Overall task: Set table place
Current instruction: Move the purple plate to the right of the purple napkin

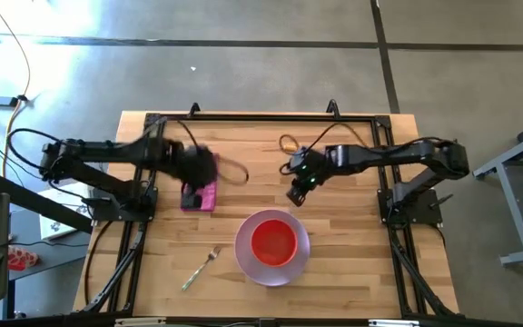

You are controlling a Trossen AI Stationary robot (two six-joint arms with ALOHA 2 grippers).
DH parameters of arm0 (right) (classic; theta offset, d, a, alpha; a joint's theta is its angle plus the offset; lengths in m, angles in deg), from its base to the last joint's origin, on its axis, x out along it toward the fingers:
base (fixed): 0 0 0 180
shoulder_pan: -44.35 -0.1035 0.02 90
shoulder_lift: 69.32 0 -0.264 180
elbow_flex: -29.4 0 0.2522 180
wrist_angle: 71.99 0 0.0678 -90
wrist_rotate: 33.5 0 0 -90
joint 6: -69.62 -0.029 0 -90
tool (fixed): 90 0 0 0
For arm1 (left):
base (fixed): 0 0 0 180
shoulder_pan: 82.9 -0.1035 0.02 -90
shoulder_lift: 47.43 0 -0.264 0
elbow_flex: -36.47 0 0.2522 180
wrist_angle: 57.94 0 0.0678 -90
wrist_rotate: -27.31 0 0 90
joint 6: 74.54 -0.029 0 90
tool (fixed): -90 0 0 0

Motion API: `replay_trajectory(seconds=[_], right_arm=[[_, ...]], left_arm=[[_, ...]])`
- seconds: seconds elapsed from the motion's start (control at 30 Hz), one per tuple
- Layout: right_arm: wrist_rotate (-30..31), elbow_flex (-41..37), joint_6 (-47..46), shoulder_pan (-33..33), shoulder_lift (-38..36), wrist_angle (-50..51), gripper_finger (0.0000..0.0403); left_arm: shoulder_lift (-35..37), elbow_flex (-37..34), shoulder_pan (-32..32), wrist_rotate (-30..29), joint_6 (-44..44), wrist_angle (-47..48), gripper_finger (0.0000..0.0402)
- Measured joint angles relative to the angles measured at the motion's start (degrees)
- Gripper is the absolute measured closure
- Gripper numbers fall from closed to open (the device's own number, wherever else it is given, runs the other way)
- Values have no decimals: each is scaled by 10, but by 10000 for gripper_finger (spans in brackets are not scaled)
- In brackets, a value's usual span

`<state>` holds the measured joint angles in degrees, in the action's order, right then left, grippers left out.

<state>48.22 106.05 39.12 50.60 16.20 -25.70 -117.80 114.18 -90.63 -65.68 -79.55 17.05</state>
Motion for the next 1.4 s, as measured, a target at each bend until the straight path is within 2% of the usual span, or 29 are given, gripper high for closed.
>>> replay_trajectory(seconds=[0.07,0.27,0.37,0.47,0.57,0.67,0.73,0.8,0.93,1.0,1.1,1.27,1.4], right_arm=[[18,0,12,10,-32,26,403],[53,0,38,42,-113,93,403],[53,0,29,40,-126,153,403],[53,-7,1,3,-127,210,403],[50,-50,-59,-44,-127,221,403],[21,-121,-158,-104,-127,193,403],[-6,-175,-241,-156,-126,125,403],[-7,-216,-333,-212,-126,29,403],[75,-247,-473,-317,-105,-134,403],[109,-226,-500,-354,-80,-143,403],[127,-161,-491,-387,-27,-119,403],[126,-17,-455,-410,75,-23,403],[90,59,-459,-419,148,35,403]], left_arm=[[-3,-38,44,11,31,-37,401],[-44,-131,186,24,114,-235,402],[-85,-134,215,13,163,-257,402],[-103,-127,216,6,184,-243,401],[-108,-108,192,-5,175,-226,402],[-104,-67,152,-16,130,-185,402],[-104,-34,121,-32,86,-143,402],[-104,2,89,-52,37,-104,402],[-104,67,16,-68,-75,-52,401],[-104,97,-18,-70,-130,-43,401],[-104,132,-63,-71,-204,-36,402],[-104,158,-126,-71,-278,-36,401],[-104,160,-156,-68,-311,-35,401]])
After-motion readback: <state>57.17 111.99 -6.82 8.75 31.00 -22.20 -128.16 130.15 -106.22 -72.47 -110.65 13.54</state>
